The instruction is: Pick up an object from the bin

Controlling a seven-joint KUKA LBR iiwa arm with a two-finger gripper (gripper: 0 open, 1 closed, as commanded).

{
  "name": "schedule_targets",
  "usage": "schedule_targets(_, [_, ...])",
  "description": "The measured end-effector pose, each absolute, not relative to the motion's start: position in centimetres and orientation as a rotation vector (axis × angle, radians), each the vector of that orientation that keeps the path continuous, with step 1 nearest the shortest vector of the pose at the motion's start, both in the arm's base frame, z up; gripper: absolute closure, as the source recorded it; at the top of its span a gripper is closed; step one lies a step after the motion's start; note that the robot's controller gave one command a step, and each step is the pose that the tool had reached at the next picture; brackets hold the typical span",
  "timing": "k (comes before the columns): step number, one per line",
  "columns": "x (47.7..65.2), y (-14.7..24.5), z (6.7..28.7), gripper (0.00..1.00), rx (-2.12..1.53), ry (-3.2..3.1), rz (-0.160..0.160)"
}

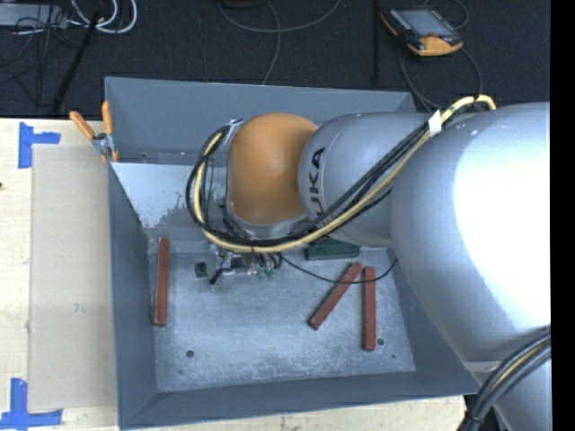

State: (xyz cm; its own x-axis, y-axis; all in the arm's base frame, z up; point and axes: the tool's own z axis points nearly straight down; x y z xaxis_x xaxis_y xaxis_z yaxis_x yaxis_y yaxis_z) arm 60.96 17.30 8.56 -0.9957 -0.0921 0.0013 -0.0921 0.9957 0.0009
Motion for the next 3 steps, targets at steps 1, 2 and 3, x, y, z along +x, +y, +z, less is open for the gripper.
schedule_targets(1, [60.96, 17.3, 8.56, 0.0, 0.144, -3.137, -0.001])
schedule_targets(2, [60.96, 17.3, 8.56, 1.0, 0.144, -3.137, -0.001])
schedule_targets(3, [60.96, 17.3, 8.56, 0.0, 0.143, -3.137, -0.002])
